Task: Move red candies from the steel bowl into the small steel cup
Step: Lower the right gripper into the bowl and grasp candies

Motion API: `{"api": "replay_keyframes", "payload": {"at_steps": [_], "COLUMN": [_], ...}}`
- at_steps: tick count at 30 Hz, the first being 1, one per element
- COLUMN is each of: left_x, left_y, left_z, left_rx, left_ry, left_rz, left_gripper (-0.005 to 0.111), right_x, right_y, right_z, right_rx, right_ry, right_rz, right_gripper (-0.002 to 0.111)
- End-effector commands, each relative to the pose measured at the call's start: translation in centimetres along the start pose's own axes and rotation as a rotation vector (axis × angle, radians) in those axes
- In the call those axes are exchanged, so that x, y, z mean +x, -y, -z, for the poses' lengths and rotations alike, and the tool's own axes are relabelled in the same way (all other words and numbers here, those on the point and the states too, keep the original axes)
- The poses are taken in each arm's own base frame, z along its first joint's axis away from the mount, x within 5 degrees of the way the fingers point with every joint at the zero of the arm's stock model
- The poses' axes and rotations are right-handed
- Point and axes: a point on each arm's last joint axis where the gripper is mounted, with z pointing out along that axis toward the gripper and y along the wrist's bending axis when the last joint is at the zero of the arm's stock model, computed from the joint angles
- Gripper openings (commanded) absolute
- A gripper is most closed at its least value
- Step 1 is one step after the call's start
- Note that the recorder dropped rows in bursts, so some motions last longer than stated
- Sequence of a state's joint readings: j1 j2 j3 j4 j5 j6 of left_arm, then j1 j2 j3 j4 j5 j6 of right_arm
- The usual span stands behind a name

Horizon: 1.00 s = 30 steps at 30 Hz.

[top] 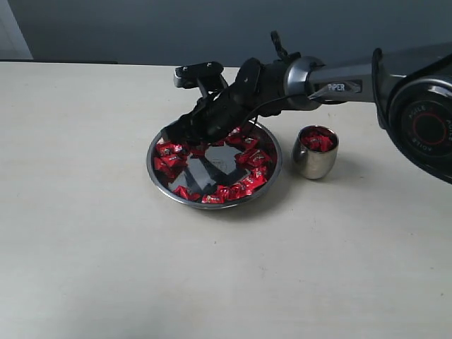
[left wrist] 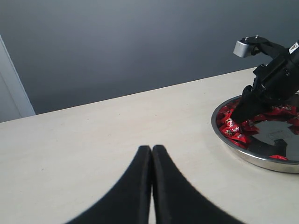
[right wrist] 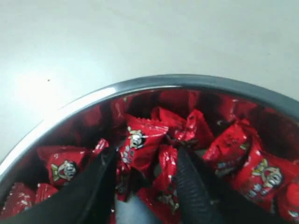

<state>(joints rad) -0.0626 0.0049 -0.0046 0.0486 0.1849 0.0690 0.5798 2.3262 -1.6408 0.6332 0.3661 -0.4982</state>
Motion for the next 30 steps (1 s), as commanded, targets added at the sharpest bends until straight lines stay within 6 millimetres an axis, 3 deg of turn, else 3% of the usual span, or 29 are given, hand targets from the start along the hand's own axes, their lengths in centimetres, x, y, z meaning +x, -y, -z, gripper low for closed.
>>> {"api": "replay_keyframes", "payload": {"at_steps": [1,15,17,19,23,25,30], "left_x": [0.1,0.1,0.1,0.1,0.1,0.1,0.1], "left_y": [0.0,0.0,0.0,0.0,0.0,0.0,0.0], "left_z": [0.0,0.0,0.0,0.0,0.0,0.0,0.0], "left_rx": [0.000,-0.001,-0.001,-0.001,-0.001,-0.001,-0.001], "left_ry": [0.004,0.006,0.006,0.006,0.006,0.006,0.006], "left_rz": [0.004,0.004,0.004,0.004,0.004,0.004,0.004], "left_gripper": [0.002,0.002,0.002,0.002,0.002,0.002,0.002], "right_x": [-0.2,0.4,0.5,0.9,1.0,0.6,-2.3], "right_y": [0.0,0.3,0.5,0.5,0.5,0.1,-1.5], "right_z": [-0.1,-0.1,0.0,0.0,0.1,1.0,6.4], "right_rx": [0.011,0.036,0.052,0.055,0.049,0.038,0.024], "right_ry": [0.004,-0.066,-0.080,-0.120,-0.138,-0.145,-0.066], "right_rz": [0.038,0.130,0.151,0.186,0.164,0.155,0.160], "right_gripper": [0.041,0.040,0.036,0.021,0.009,-0.001,-0.001]}}
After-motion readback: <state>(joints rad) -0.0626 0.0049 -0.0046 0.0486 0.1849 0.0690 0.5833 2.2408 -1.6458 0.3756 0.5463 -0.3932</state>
